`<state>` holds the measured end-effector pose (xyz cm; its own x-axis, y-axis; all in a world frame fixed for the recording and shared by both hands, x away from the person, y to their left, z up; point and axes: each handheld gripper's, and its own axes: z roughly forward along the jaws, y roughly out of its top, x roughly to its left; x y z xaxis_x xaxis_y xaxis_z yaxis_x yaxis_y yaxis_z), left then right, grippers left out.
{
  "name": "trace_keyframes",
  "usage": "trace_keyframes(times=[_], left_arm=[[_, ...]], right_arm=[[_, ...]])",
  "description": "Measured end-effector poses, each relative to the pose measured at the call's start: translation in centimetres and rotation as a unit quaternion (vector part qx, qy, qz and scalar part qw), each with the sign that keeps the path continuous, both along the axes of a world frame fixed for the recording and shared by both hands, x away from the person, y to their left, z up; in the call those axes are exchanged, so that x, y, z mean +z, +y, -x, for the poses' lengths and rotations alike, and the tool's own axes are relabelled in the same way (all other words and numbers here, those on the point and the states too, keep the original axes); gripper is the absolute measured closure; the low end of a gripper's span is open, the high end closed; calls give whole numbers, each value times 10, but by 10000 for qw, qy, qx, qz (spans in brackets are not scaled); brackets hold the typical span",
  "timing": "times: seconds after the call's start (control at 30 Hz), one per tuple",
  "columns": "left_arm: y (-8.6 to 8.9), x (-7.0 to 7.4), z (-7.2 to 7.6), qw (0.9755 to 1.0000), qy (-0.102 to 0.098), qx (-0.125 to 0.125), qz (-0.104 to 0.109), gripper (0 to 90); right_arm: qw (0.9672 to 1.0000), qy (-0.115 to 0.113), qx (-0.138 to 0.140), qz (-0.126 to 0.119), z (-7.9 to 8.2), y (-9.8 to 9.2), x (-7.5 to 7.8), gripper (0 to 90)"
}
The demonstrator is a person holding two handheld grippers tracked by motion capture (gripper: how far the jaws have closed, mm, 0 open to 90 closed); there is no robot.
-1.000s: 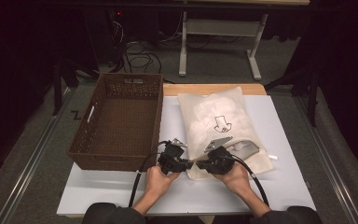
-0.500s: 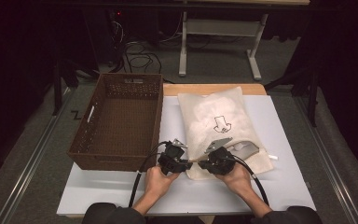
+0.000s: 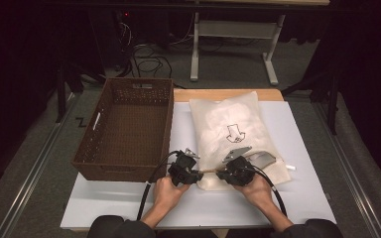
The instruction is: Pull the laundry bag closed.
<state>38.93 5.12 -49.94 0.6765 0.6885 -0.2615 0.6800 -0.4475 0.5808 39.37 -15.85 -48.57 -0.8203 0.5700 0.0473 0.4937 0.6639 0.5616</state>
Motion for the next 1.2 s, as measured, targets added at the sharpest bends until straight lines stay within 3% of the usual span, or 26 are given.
trace_keyframes(times=[0.23, 0.43, 1.2], left_arm=[[0, -3, -2, 10000, 48, 22, -40, 796], [0, -4, -1, 10000, 39, 17, -41, 793], [0, -6, -1, 10000, -6, 2, -24, 793]], right_arm=[[9999, 64, -77, 63, 0, -5, 1, 877], [9999, -17, -82, 149, 0, -8, 1, 877], [9997, -22, -174, 188, 0, -18, 3, 877]])
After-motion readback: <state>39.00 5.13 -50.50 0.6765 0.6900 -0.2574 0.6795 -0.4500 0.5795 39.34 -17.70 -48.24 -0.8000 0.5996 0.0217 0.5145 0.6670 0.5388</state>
